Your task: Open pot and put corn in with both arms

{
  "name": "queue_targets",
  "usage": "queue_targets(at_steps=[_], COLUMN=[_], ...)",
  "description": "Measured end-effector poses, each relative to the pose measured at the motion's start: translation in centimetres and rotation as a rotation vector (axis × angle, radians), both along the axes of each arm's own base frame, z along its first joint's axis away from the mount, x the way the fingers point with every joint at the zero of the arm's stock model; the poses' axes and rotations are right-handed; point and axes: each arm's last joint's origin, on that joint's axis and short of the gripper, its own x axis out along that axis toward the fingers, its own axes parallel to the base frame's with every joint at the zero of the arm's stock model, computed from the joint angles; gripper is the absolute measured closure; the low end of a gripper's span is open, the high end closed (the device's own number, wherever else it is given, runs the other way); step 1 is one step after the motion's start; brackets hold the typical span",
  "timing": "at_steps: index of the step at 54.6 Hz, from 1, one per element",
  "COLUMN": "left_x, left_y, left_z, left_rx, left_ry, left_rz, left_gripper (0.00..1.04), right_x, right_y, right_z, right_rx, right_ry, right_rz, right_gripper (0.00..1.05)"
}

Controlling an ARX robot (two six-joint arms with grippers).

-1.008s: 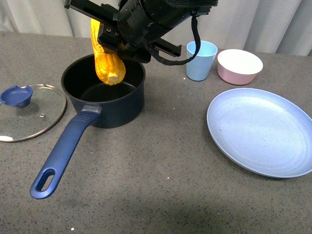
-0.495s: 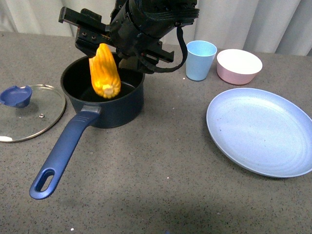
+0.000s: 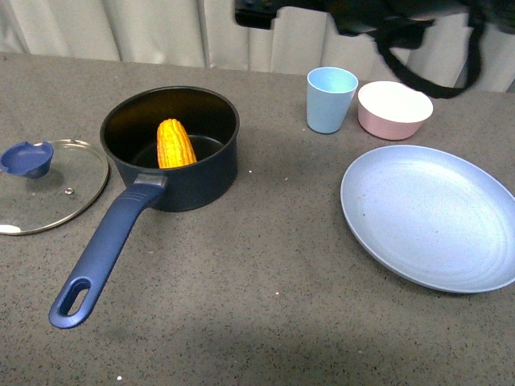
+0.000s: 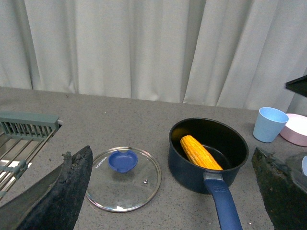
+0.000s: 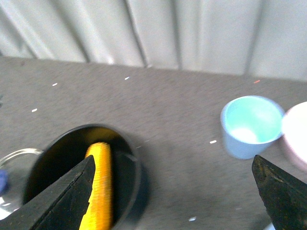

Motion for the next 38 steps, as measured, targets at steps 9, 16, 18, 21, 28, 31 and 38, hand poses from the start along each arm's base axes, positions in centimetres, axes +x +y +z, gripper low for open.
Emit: queue_targets(at_steps=[9, 16, 18, 21, 28, 31, 38], left_x=[0.0, 0.0, 0.0, 0.0, 0.0, 0.0, 0.0], left_y=[0.0, 0.0, 0.0, 0.0, 0.0, 0.0, 0.0], left_z=[0.0, 0.0, 0.0, 0.0, 0.0, 0.0, 0.0], left_rx=[0.0, 0.0, 0.0, 0.0, 0.0, 0.0, 0.0], left_ry=[0.0, 0.0, 0.0, 0.0, 0.0, 0.0, 0.0], left_rz=[0.0, 0.0, 0.0, 0.0, 0.0, 0.0, 0.0], left_gripper=[0.06, 0.06, 0.06, 0.06, 0.06, 0.06, 0.06], right_x=[-4.0, -6.8, -7.7, -8.9, -11.0, -11.8, -14.2], right_y=[-6.0, -9.1, -10.1, -11.6, -14.7, -15.8, -17.7], right_z=[-0.9, -0.4, -0.2, -0.1, -0.3, -0.3, -0.2], right_rx=[-0.154, -0.208, -0.219, -0.237, -0.258, -0.267, -0.275], right_ry=[-0.094, -0.153, -0.168, -0.181, -0.173, -0.171, -0.182], right_rz=[-0.116, -0.17, -0.189, -0.218, -0.288, -0.314, -0.33], right_gripper=[0.09, 0.09, 0.09, 0.09, 0.09, 0.09, 0.09])
